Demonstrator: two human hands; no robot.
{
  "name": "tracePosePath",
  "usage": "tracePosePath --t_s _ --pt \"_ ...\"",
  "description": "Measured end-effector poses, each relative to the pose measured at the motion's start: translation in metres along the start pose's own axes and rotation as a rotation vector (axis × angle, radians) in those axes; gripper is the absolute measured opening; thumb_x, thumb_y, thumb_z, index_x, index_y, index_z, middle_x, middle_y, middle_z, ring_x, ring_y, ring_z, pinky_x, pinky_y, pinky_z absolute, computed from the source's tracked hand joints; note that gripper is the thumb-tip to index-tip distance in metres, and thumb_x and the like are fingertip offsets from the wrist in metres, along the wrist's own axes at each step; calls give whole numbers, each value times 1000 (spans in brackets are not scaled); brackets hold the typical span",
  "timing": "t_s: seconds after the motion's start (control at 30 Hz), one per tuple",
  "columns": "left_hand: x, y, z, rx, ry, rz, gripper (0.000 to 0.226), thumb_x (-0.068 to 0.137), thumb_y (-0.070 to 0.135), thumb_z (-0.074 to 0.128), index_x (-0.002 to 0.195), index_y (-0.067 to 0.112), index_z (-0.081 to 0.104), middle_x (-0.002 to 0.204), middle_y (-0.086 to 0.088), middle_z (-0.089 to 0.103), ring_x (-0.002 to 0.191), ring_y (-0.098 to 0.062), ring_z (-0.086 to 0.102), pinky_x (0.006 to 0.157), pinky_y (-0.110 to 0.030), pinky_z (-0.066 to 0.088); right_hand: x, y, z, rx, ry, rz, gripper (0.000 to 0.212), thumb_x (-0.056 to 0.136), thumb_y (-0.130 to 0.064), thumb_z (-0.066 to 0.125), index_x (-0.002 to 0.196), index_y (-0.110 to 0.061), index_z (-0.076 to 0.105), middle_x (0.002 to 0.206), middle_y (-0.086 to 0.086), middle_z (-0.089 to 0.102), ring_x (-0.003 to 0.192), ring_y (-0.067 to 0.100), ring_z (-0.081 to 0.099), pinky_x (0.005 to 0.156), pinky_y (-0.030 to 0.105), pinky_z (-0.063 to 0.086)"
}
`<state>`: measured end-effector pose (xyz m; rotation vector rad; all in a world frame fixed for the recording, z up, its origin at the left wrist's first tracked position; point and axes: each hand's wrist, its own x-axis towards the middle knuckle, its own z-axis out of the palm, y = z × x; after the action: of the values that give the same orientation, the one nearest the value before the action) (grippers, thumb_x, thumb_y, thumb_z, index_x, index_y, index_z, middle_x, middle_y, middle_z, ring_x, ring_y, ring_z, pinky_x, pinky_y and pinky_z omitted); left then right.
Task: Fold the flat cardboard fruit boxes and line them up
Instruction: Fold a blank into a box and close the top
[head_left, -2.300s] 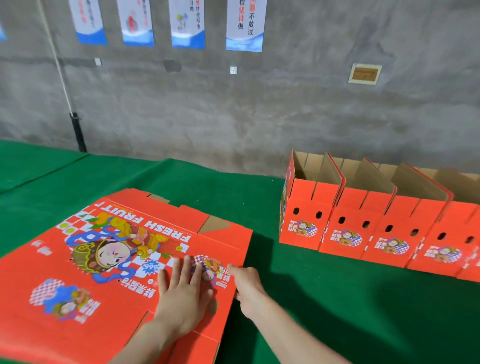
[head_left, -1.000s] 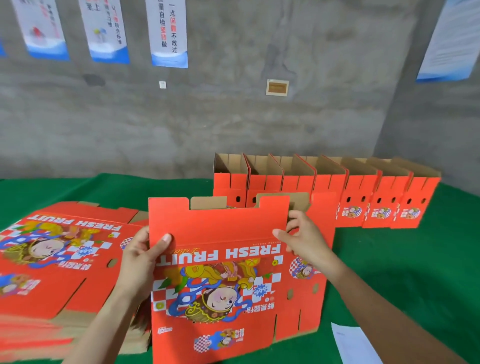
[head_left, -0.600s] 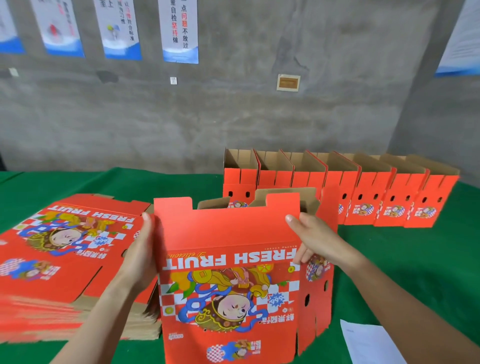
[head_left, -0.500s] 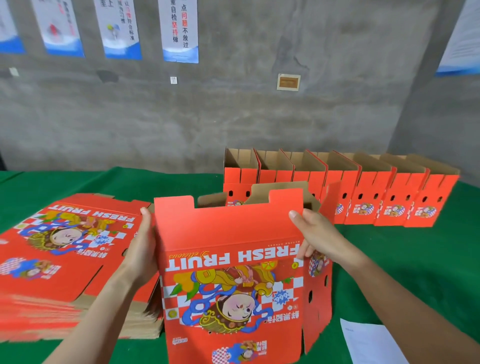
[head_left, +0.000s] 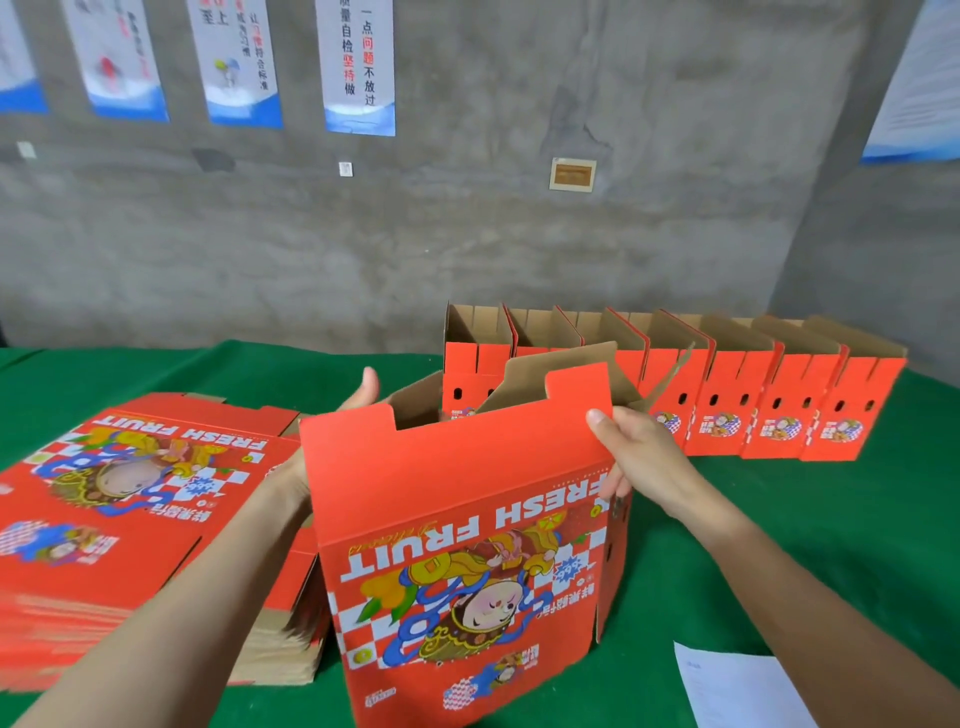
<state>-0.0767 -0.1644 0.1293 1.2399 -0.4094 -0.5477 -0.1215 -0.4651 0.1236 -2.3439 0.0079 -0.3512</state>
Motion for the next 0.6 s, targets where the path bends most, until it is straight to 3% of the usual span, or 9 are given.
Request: tracePosePath --t_s 0.07,0.13,0.2,0.27,0.33,0.37,0.5,0.6 --pt "4 0 -2 -19 25 9 68 72 69 37 72 14 76 60 -3 65 44 -11 60 45 -21 52 -1 3 -2 2 39 7 46 98 -46 34 100 -5 56 49 8 64 42 16 61 52 30 51" --pt "8 -1 -8 -82 93 93 57 79 58 39 111 20 68 84 -3 69 61 -10 66 55 -22 55 -3 8 -6 27 69 33 47 98 -46 34 102 -4 56 50 9 64 42 15 62 51 27 50" --pt "9 -5 -16 -32 161 173 40 89 35 51 125 19 53 81 3 72 61 -6 66 52 -19 53 -5 14 -9 67 85 64 48 99 -45 36 107 -2 55 52 12 65 44 16 63 52 26 49" --pt "4 -5 -12 192 157 173 33 74 18 69 106 17 59 67 6 70 55 -6 62 50 -18 50 -7 17 -10 96 92 79 49 99 -45 37 109 0 55 56 13 66 46 18 65 55 31 51" --pt "-3 -10 -4 395 140 108 6 70 13 67 69 14 61 50 6 61 48 -6 54 47 -17 45 -7 18 -8 116 97 72 49 99 -44 38 109 1 55 59 14 68 48 19 66 58 34 53" --pt "-6 -14 -2 436 132 65 12 71 8 65 62 13 61 48 5 61 46 -5 55 46 -16 45 -8 17 -8 123 101 66 48 99 -43 38 108 2 55 62 14 68 49 19 66 58 35 54" --pt "-9 -29 -5 431 173 27 18 58 5 64 71 13 73 78 -4 72 68 -9 65 62 -21 54 -10 19 -10 127 125 40 48 99 -41 40 106 4 55 68 17 68 51 17 66 56 34 53" --pt "2 -37 -5 418 420 113 13 62 9 70 75 4 68 78 -13 72 68 -22 66 67 -35 53 -17 20 -17 126 197 16 60 94 -51 37 94 5 57 63 19 62 46 12 61 57 34 46"
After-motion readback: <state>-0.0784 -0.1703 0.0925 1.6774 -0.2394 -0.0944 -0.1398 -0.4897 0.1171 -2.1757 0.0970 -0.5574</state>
